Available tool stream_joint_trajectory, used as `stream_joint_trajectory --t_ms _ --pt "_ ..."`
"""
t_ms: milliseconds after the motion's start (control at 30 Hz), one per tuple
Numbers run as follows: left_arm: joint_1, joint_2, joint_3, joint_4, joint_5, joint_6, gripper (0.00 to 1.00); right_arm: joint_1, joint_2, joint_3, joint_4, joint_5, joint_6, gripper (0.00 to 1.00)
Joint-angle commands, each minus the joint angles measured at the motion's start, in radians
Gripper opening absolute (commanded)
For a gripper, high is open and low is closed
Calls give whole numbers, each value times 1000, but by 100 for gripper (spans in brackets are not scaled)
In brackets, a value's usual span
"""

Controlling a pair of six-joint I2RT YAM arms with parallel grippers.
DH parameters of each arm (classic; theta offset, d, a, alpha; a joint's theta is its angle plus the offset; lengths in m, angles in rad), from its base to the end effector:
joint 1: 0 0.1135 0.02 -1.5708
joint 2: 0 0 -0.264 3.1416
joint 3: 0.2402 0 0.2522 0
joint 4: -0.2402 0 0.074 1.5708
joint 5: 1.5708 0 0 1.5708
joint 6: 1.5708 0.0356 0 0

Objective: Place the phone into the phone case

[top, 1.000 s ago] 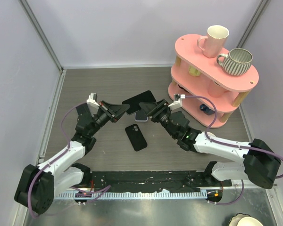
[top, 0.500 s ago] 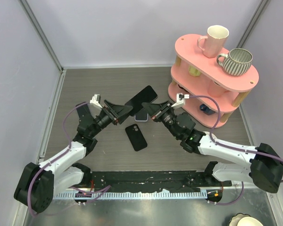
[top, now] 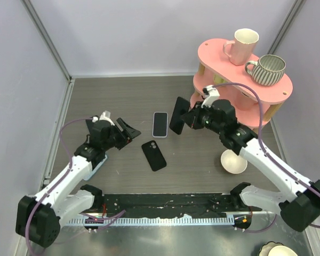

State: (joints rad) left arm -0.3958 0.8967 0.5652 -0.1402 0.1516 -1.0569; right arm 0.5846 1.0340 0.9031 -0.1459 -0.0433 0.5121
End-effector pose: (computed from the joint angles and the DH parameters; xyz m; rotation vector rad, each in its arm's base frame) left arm 0.1858 -0.0835 0.2471 -0.6190 2.1202 -1.0227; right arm 0.2002 0.1343 0.3379 -0.1012 1.9223 0.7936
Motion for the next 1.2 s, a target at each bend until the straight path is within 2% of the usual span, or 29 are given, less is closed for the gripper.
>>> stream_joint_trajectory --t_ms 0,33,100,367,467,633,833,1167 --pt "63 170 68 -223 3 106 69 -14 150 150 -207 -364 -178 1" --pt "92 206 73 -217 82 116 69 -12 170 161 -214 -433 -184 1" --pt "115 284 87 -203 141 138 70 -12 210 175 -212 -478 -190 1" --pt "164 369 56 -138 242 160 67 52 397 206 -245 -526 -244 1" --pt "167 373 47 -118 256 144 66 69 445 210 -230 -540 -245 1" --pt "167 384 32 -75 304 114 65 126 621 302 -264 -569 -288 1" --pt "169 412 1 -27 332 87 62 155 790 434 -372 -560 -343 1" --pt "169 418 9 -19 319 74 61 156 873 422 -397 -573 -351 1"
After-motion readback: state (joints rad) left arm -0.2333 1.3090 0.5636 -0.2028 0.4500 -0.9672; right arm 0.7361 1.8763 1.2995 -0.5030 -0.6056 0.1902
